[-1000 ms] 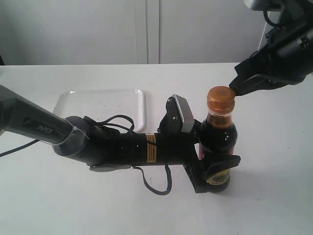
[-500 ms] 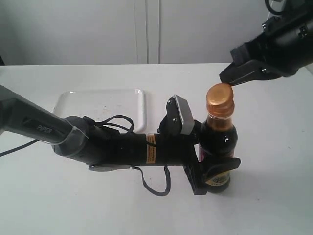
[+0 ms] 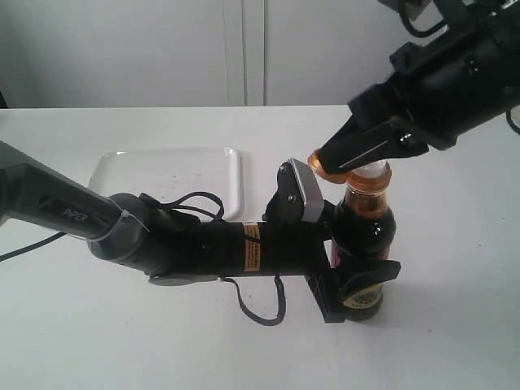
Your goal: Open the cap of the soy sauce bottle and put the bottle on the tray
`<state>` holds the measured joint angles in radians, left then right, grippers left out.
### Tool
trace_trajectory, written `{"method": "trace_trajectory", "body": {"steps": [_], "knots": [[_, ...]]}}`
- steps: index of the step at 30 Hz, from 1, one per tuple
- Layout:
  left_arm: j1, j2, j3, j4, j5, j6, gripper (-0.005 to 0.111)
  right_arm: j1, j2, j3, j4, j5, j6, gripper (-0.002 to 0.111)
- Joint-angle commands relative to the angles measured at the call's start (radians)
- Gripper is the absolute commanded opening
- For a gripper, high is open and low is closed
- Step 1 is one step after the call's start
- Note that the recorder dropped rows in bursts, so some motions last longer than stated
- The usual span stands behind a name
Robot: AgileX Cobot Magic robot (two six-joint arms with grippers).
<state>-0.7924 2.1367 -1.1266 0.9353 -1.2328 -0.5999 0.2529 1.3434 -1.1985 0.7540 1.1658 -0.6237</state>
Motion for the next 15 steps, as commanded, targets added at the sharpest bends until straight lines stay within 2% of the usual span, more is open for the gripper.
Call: {"method": "trace_trajectory", "body": {"steps": [1, 5, 9, 12, 15], "knots": [[0.000, 0.005, 0.008, 0.017, 0.057, -0.007, 0.000, 0.004, -0.023, -0.010, -0.059, -0.099, -0.002, 0.000], [0.000, 0.005, 0.008, 0.017, 0.057, -0.007, 0.000, 0.004, -0.078, -0.020, -0.176, -0.282, 0.019, 0.000], [0.000, 0.003, 0.008, 0.017, 0.057, -0.007, 0.000, 0.004, -0.133, -0.020, -0.409, -0.453, 0.192, 0.000], [0.000, -0.001, 0.008, 0.017, 0.062, -0.007, 0.000, 0.004, -0.141, -0.020, -0.592, -0.447, 0.297, 0.000], [0.000, -0.012, 0.008, 0.024, 0.093, -0.007, 0.000, 0.004, -0.122, -0.020, -0.701, -0.404, 0.313, 0.000]]}}
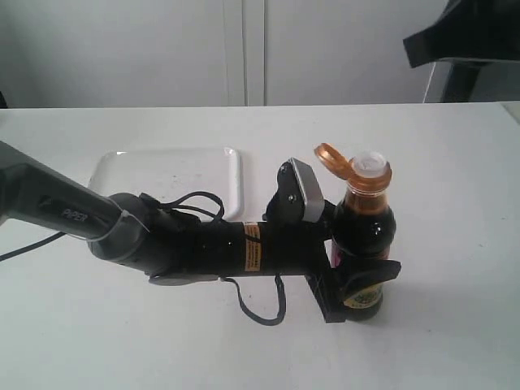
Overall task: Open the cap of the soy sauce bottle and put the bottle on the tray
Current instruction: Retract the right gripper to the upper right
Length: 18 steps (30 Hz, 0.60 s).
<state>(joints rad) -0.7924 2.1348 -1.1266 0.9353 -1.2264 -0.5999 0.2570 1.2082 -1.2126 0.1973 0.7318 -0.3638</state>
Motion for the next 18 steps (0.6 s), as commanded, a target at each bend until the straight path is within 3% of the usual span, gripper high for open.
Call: {"method": "trace_trajectory", "body": {"steps": [1, 6, 13, 18], "knots": [[0.000, -0.014, 0.008, 0.024, 0.090, -0.007, 0.000, 0.000, 0.021, -0.006, -0.176, 0.040, 0.053, 0.000], [0.002, -0.044, 0.008, 0.024, 0.099, -0.050, 0.000, -0.041, 0.069, -0.006, -0.307, 0.083, 0.055, 0.000], [0.002, -0.127, 0.008, 0.009, 0.151, -0.055, 0.000, -0.204, 0.124, 0.000, -0.299, 0.100, 0.055, 0.000], [0.003, -0.202, 0.008, -0.016, 0.150, -0.047, 0.000, -0.262, 0.143, 0.044, -0.273, 0.067, 0.055, 0.000]]}}
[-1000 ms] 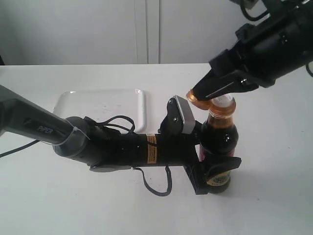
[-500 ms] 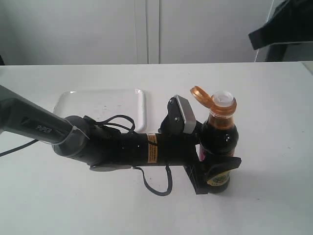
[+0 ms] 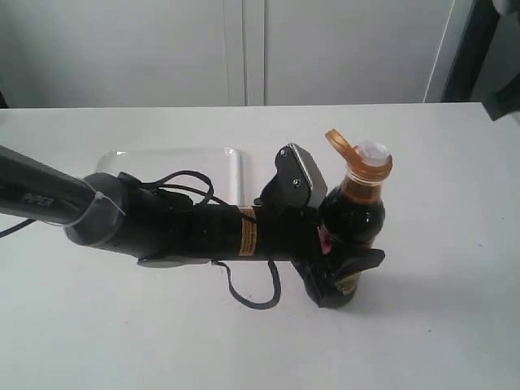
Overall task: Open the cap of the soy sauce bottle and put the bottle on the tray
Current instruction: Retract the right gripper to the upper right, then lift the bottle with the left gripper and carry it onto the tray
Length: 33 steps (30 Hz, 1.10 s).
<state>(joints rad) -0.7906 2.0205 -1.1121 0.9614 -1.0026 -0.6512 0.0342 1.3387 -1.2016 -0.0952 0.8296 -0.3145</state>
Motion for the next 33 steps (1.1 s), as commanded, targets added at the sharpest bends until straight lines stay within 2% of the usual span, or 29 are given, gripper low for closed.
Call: {"method": "trace_trajectory", "body": {"steps": [1, 5, 13, 33], "knots": [[0.004, -0.101, -0.006, -0.048, -0.073, 0.008, 0.000, -0.045, 0.016, 0.049, 0.039, -0.058, 0.006, 0.000], [0.023, -0.150, -0.006, -0.059, -0.075, 0.020, 0.000, -0.045, 0.018, 0.108, 0.128, -0.177, 0.004, 0.000], [0.123, -0.190, -0.006, -0.064, -0.140, -0.033, 0.000, -0.045, 0.033, 0.218, 0.205, -0.399, -0.003, 0.000], [0.430, -0.194, -0.006, -0.013, -0.153, -0.101, 0.000, -0.041, 0.101, 0.230, 0.241, -0.454, -0.006, 0.000]]}}
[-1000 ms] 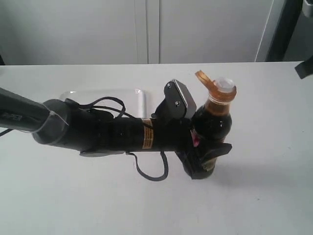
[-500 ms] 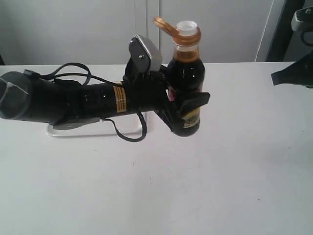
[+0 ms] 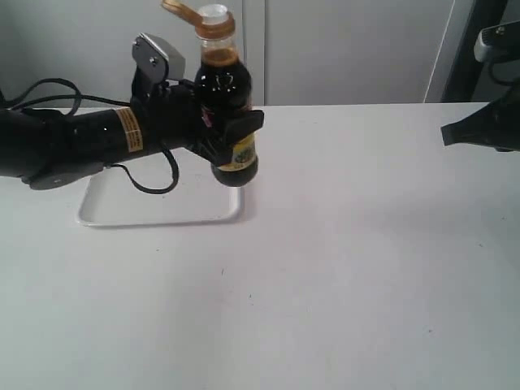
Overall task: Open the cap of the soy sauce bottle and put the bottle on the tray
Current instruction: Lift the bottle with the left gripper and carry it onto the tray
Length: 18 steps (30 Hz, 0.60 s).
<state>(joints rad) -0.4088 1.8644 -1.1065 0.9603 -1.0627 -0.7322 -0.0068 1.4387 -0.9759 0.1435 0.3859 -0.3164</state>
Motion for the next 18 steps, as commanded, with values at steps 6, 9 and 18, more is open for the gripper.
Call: {"method": "trace_trajectory", "body": {"steps": [6, 9, 18], "knots": [[0.117, -0.038, -0.012, -0.003, -0.089, -0.020, 0.000, 0.000, 0.001, 0.004, 0.004, -0.011, -0.004, 0.000], [0.149, -0.038, -0.012, 0.030, -0.067, -0.020, 0.000, 0.000, 0.001, 0.004, 0.006, -0.011, -0.004, 0.000], [0.176, 0.045, -0.012, -0.087, -0.016, 0.151, 0.000, 0.000, 0.001, 0.004, 0.016, -0.005, -0.004, 0.000]]}}
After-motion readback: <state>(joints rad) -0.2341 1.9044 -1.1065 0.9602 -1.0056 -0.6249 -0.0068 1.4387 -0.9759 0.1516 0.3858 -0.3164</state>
